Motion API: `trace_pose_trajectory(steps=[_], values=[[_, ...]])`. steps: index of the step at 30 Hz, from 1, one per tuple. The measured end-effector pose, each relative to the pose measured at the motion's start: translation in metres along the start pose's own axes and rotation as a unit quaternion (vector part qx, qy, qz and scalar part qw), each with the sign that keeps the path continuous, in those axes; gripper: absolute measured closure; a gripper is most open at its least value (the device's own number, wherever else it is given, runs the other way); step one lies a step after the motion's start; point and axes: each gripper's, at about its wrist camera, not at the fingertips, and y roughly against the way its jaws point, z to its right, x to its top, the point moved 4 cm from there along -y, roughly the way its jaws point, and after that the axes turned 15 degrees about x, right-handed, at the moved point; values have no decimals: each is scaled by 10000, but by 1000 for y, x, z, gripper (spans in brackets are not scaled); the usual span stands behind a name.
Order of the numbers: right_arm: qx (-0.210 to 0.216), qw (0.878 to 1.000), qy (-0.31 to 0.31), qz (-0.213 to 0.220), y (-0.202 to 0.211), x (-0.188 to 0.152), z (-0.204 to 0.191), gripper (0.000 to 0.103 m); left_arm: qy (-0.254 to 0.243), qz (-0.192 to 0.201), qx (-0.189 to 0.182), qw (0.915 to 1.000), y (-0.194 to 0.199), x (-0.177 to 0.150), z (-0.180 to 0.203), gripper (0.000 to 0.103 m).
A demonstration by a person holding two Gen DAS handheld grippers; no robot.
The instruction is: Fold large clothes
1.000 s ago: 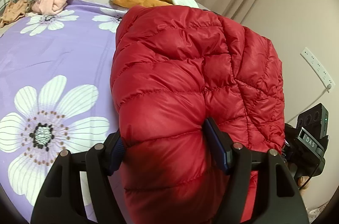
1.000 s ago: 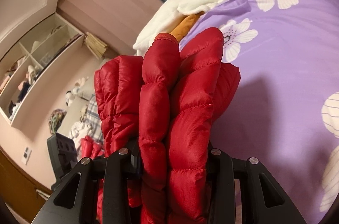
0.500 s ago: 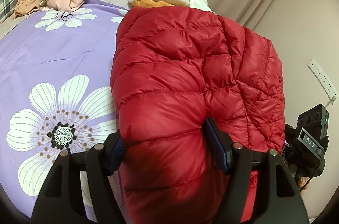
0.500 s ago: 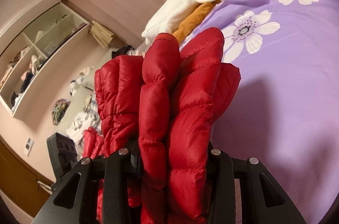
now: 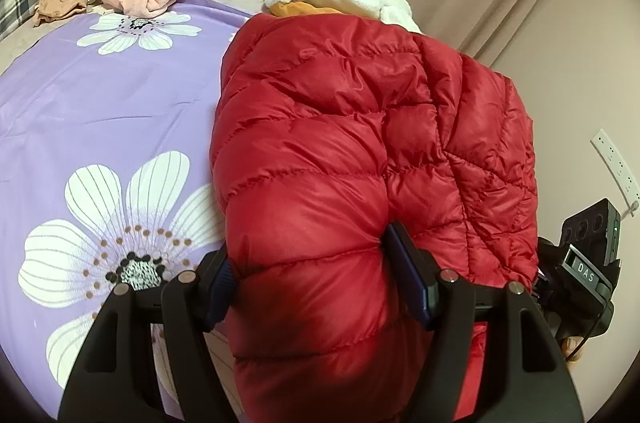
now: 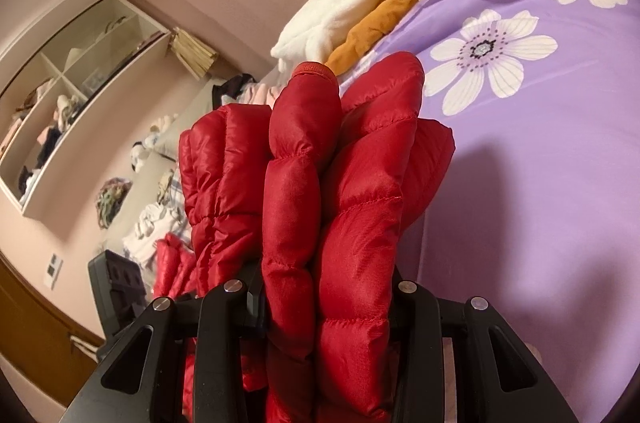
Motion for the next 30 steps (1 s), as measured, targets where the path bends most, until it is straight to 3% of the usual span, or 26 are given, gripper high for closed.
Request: trace_pose_trajectory(steps=[30], values=[[23,10000,-38,-2,-33,8,5,64,14,-8,64,10000,-5,3,7,34]])
